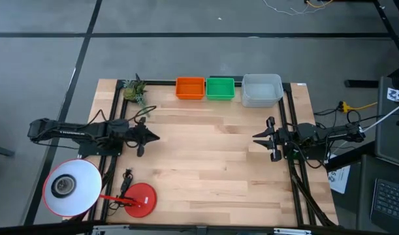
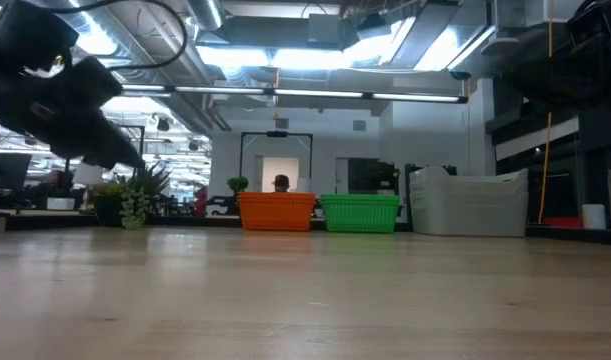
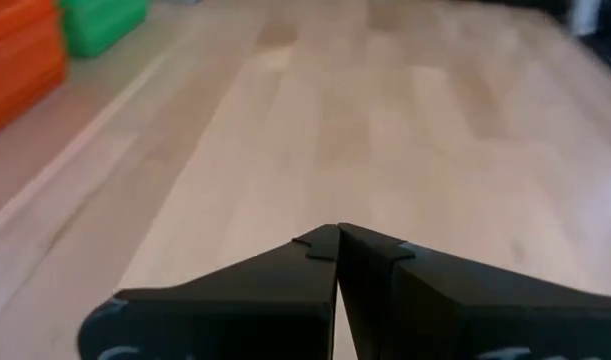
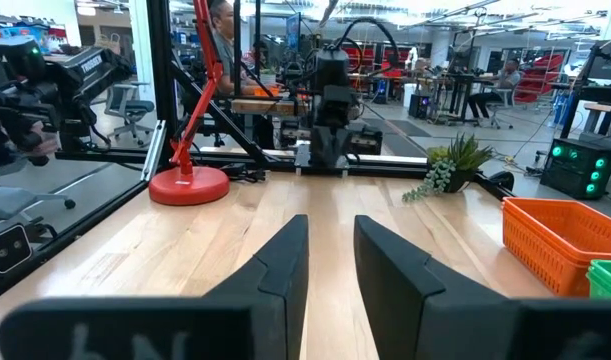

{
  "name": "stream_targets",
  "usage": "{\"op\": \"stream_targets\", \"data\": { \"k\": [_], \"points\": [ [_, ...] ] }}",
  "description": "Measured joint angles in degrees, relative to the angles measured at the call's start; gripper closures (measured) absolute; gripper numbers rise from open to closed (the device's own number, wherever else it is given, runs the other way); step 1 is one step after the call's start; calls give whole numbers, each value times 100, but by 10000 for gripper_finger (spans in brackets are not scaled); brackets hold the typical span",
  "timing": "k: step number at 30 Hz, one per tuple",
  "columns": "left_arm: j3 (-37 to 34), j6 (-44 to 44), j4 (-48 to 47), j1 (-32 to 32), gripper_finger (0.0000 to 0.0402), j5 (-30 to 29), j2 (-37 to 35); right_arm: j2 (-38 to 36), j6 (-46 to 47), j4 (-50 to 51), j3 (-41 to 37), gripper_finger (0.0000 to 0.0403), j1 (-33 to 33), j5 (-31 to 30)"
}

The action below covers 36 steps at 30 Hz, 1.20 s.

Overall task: Stack baskets by color
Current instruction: Return to Home Position

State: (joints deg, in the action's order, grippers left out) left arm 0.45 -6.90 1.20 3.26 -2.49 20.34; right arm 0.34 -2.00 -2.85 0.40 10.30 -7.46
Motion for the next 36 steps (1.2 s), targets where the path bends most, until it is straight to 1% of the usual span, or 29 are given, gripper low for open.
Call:
{"op": "stream_targets", "data": {
  "k": [3,9,13,36],
  "points": [
    [2,192,-20,1,401,280,-237,0,0,0,0,317,0,2],
    [2,300,-38,5,402,141,-455,0,0,0,0,317,-1,1],
    [2,304,-32,5,401,2,-454,0,0,0,0,317,0,2],
    [0,303,-32,3,401,28,-450,0,0,0,0,317,0,2]
  ]
}}
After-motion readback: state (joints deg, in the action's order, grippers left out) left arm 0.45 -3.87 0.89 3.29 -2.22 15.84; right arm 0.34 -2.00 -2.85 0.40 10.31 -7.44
